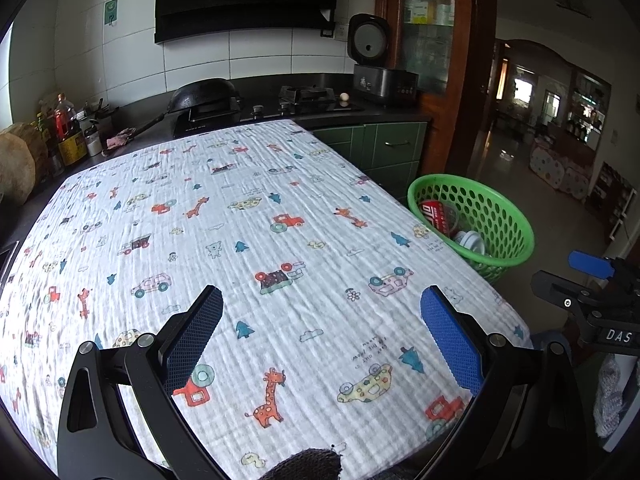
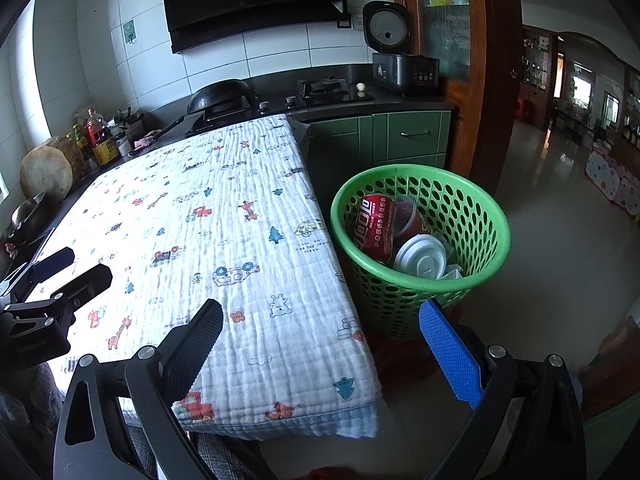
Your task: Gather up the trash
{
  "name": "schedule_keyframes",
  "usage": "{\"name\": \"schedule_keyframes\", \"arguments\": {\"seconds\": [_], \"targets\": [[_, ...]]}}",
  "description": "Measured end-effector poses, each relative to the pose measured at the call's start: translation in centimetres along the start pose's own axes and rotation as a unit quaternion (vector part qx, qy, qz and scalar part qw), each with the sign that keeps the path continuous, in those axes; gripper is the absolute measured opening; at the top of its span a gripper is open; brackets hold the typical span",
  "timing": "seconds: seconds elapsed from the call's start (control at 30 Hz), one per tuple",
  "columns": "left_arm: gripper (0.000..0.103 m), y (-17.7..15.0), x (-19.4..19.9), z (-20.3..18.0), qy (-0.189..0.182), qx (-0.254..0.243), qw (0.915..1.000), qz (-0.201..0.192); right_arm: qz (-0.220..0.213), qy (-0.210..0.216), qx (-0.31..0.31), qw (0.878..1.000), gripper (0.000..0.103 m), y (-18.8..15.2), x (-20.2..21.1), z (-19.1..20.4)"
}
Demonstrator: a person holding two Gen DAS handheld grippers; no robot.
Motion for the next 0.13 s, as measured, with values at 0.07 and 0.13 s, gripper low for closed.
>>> {"name": "schedule_keyframes", "arguments": {"seconds": [0.07,0.13], "targets": [[0.098,-0.03,0.0,-0.09,0.0,-0.001,1.0,0.0,0.0,0.001,0.0,1.0,0.095,0.0,0.04,0.0],[0.098,-0.03,-0.03,-0.11,0.0,-0.001,1.0,0.001,0.0,0.0,-0.001,1.0,0.095,0.01,0.06,-0.07]]}}
Point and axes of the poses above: each gripper's, at about its wrist camera, not at the fingertips, and x roughly against the way its jaws point, z to its left, y to its top, the point moved 1 cm from there along -x, roughly the way its jaws point, and after that the axes turned 1 degree about -z, right-handed, at the moved point
